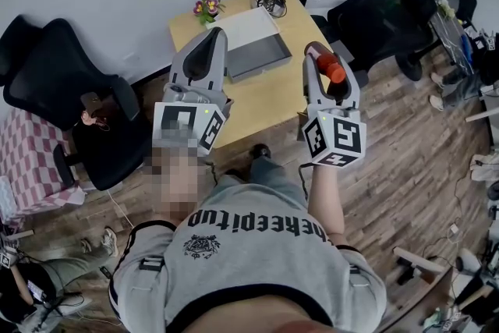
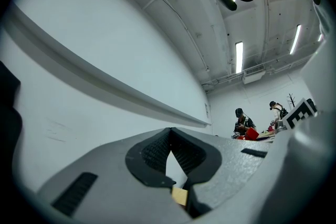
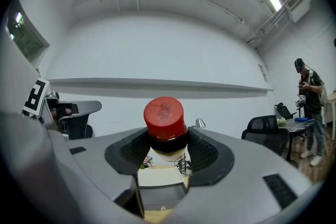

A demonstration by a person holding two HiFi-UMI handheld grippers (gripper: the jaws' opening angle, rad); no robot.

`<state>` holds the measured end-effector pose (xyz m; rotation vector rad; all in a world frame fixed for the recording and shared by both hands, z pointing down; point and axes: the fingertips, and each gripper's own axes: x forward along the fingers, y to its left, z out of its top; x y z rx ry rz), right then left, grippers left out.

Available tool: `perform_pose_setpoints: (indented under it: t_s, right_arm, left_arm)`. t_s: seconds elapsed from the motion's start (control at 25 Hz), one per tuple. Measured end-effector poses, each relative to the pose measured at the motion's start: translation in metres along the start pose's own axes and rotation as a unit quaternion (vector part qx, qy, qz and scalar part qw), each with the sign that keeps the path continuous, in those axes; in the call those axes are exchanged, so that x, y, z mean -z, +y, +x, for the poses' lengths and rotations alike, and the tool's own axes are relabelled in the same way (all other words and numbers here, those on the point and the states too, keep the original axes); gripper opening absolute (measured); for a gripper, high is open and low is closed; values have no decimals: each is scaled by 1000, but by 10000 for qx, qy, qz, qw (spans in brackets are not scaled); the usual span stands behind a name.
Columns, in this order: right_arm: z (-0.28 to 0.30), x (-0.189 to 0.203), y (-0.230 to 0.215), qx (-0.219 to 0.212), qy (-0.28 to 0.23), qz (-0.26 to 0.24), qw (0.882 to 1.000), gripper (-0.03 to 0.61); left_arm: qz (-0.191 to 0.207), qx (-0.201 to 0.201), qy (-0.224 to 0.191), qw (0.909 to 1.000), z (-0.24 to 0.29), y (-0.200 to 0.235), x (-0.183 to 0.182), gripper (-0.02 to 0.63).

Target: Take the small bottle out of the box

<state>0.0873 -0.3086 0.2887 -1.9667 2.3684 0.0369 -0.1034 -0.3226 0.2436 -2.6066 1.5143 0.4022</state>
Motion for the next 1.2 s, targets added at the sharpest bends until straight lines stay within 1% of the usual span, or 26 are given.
perform_pose_setpoints:
  t_s: [0.32, 0.6, 1.2]
  right_arm:
    - [-13, -2, 3, 38, -111, 0, 9999, 222]
    - [-22, -5, 4, 115, -177, -27, 9998, 222]
    - [-32, -11, 12, 142, -271, -82, 9995, 222]
  left_arm:
    - [24, 65, 31, 10000, -10, -6, -1, 5]
    - [-30, -40, -11, 10000, -19, -5, -2, 5]
    - [-34, -5, -20, 10000, -29, -7, -5, 5]
